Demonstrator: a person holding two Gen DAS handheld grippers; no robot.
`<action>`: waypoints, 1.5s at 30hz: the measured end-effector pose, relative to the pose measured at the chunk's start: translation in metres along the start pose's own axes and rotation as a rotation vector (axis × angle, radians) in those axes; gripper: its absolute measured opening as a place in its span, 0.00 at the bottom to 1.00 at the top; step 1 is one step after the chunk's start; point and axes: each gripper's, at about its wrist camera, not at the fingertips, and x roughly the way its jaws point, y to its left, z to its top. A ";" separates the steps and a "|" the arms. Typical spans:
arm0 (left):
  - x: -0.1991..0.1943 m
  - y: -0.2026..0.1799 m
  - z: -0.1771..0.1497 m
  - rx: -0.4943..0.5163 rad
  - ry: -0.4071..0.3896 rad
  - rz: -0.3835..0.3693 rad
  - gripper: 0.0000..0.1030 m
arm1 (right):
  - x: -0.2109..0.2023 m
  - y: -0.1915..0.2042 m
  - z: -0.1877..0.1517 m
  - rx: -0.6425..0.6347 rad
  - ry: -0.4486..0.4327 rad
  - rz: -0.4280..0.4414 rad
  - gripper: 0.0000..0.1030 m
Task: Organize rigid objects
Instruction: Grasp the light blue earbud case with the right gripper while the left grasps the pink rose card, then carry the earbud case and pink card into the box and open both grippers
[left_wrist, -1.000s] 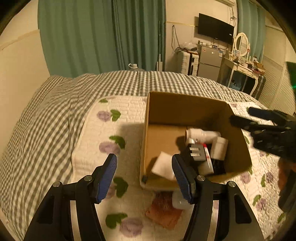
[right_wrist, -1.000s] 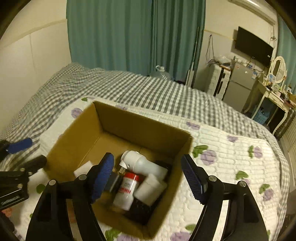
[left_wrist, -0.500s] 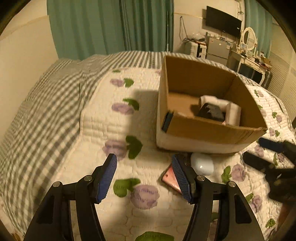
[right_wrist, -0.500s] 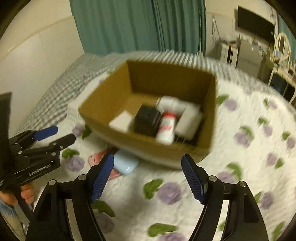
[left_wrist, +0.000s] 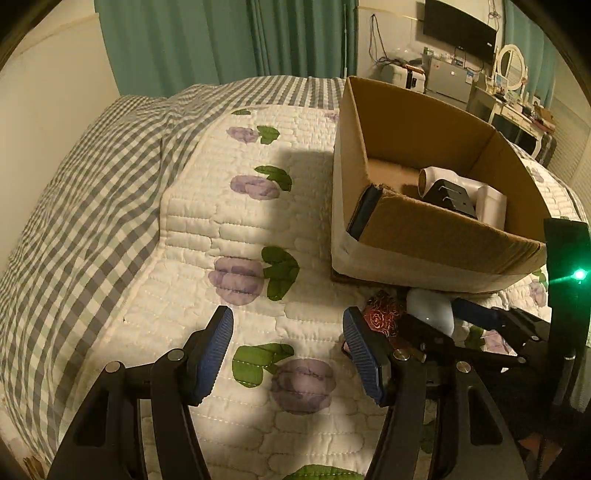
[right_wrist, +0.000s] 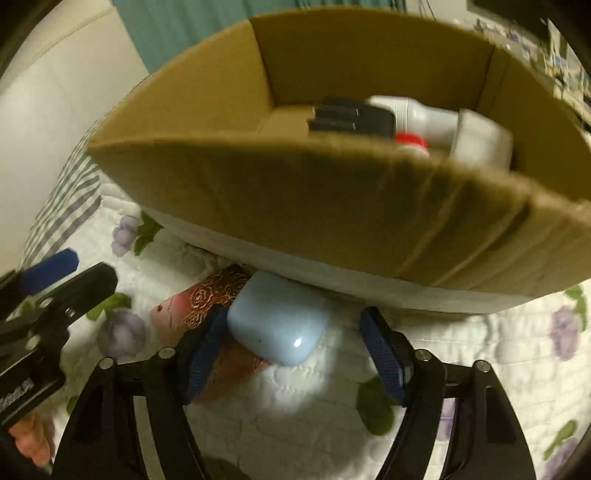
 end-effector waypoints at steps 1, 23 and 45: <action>0.000 0.000 0.000 0.001 0.002 -0.001 0.63 | -0.001 -0.001 -0.001 0.000 -0.007 0.014 0.56; 0.045 -0.093 -0.026 0.349 0.159 -0.061 0.77 | -0.060 -0.070 -0.029 0.005 -0.038 -0.039 0.56; 0.019 -0.096 -0.033 0.318 0.094 -0.127 0.72 | -0.089 -0.073 -0.033 0.010 -0.071 -0.041 0.56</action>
